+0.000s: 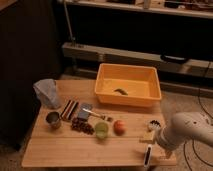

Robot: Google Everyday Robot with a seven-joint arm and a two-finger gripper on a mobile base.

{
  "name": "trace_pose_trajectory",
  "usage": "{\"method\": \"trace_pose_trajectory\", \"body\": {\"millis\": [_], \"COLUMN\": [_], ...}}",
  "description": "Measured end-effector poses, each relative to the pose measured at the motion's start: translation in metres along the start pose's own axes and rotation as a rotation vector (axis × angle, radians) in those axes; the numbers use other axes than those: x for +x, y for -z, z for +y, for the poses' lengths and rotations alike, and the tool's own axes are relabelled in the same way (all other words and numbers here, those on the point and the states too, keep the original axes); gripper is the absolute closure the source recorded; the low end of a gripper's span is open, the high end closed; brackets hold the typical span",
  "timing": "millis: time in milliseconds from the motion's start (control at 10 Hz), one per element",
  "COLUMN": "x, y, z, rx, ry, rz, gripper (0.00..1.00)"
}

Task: Wipe tray with brush

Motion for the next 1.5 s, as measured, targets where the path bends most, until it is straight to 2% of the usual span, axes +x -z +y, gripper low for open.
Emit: {"method": "trace_pose_trajectory", "body": {"millis": [1200,1500], "x": [0.000,0.000], "y": [-0.001,-0.028], "z": [0.000,0.006], "rx": [-0.001,0.048], "ry": [0.011,0.067], "rz": [-0.001,-0.015], "gripper": [0.20,0.20]}}
